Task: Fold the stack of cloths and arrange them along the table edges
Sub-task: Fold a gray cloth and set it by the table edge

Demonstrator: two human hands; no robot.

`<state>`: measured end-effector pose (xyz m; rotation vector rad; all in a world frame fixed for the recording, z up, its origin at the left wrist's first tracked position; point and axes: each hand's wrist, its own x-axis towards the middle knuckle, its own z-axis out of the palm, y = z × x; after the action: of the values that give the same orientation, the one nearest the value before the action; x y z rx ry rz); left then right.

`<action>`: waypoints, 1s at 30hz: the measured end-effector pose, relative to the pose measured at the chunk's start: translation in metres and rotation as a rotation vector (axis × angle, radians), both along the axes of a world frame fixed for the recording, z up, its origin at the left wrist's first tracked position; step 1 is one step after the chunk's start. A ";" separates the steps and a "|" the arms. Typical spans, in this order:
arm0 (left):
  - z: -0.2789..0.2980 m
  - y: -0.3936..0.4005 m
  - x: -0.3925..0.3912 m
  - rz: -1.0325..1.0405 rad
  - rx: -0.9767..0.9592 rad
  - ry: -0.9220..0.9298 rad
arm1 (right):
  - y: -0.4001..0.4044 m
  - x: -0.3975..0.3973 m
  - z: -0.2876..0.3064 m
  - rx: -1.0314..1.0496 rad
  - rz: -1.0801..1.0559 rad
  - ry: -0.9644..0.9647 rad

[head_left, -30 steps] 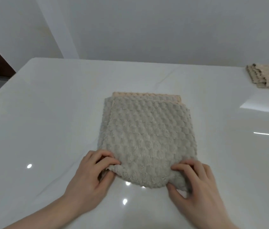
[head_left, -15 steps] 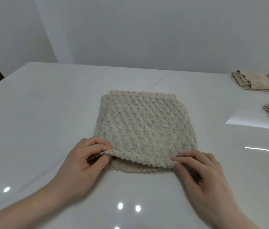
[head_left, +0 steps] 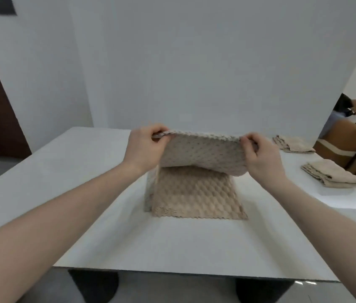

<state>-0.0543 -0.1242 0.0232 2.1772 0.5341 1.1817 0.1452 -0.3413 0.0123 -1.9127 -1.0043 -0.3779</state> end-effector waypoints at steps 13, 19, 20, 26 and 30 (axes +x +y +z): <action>0.173 0.000 -0.045 -0.009 0.130 0.167 | -0.024 -0.012 0.150 0.076 0.199 0.092; 0.139 0.001 -0.033 -0.017 0.043 0.355 | -0.030 -0.004 0.123 -0.167 0.193 0.209; 0.128 0.003 -0.027 -0.012 0.040 0.424 | -0.029 -0.001 0.115 -0.221 0.177 0.229; 0.043 0.019 0.015 -0.019 -0.091 0.689 | -0.015 0.023 0.053 -0.568 0.052 0.137; 0.010 0.020 0.035 0.031 -0.137 0.651 | -0.007 0.035 0.026 -0.642 0.015 0.093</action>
<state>-0.0193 -0.1039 0.0333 2.4126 0.8853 0.4044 0.1797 -0.3480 0.0380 -2.4587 -1.1674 0.0614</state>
